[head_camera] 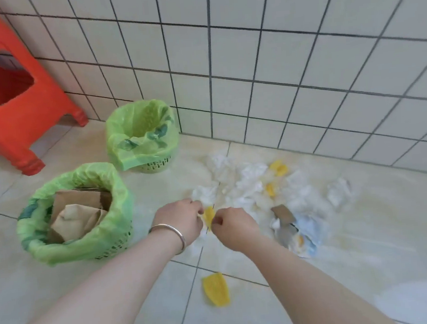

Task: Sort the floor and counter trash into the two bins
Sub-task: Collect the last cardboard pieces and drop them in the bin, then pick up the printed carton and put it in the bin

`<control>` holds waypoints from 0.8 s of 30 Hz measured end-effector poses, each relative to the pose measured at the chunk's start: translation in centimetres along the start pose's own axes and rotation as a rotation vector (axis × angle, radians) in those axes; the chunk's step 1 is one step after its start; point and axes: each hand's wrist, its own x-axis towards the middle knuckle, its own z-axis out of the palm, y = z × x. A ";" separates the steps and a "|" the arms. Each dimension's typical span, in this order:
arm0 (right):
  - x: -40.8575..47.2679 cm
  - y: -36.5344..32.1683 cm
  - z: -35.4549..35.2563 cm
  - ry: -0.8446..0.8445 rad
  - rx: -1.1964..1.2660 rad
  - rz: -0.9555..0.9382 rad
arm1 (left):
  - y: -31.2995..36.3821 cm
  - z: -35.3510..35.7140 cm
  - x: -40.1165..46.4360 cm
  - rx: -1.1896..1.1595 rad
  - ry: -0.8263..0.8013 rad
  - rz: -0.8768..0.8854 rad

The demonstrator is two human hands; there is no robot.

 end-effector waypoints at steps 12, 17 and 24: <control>-2.6 22.4 0.8 -0.070 0.151 0.475 | 12.2 9.5 6.0 -0.150 -0.347 0.076; 1.1 23.3 2.4 -0.012 0.277 0.495 | 14.7 14.4 9.0 -0.299 -0.430 0.056; 5.5 26.1 3.1 -0.017 0.281 0.548 | 17.5 19.0 11.8 -0.410 -0.481 0.016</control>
